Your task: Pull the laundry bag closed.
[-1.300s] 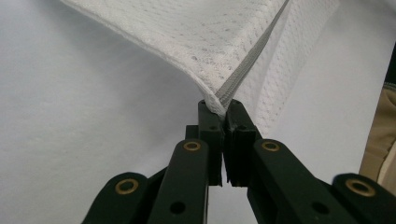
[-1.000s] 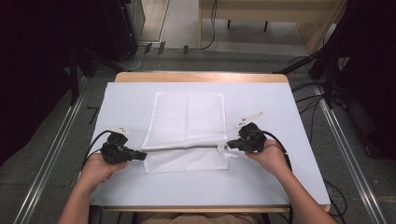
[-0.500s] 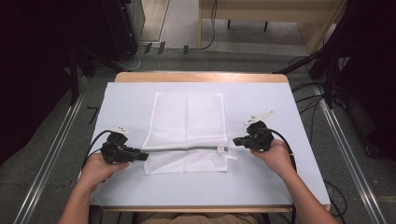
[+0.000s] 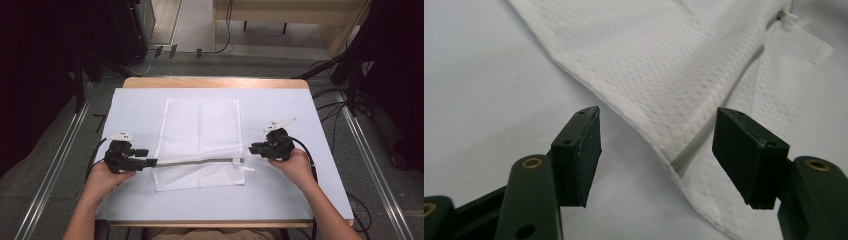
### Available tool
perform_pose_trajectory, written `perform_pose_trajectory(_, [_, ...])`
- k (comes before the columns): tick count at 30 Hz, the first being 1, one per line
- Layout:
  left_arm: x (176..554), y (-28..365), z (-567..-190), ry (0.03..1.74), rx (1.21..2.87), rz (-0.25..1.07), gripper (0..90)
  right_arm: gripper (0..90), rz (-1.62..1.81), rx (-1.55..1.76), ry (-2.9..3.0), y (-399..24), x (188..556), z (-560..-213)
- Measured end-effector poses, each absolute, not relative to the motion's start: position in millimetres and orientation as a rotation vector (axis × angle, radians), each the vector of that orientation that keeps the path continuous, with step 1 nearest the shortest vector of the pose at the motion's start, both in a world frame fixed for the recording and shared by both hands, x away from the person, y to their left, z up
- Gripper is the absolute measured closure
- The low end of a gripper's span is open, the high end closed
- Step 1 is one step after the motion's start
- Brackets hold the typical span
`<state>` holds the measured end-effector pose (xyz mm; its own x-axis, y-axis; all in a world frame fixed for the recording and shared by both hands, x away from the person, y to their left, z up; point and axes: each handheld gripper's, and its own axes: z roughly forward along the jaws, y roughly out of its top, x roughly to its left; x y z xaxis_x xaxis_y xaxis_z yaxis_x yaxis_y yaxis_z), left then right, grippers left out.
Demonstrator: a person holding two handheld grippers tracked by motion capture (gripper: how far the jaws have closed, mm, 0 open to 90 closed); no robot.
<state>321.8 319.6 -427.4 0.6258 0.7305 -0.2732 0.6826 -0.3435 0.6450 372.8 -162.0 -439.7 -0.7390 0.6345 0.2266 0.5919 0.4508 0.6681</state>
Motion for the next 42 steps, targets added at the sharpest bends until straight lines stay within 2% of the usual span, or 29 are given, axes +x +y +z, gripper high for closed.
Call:
perform_pose_trajectory(6, [323.3,324.9,-425.4,1.148,2.063,0.119,35.0,59.9,1.203,1.125,2.558,-168.6,373.8,-439.6])
perform_pose_trajectory(16, [324.6,333.5,-422.8,1.207,2.014,0.164,34.3,43.6,1.241,1.190,2.446,-182.1,378.5,-438.4])
perform_pose_trajectory(32, [329.7,351.8,-427.8,1.285,1.974,0.246,32.2,30.9,1.204,1.266,2.312,-206.0,387.6,-449.7])
perform_pose_trajectory(42, [332.4,352.4,-433.3,1.306,1.979,0.285,29.5,26.9,1.144,1.250,2.321,-207.2,391.0,-459.0])
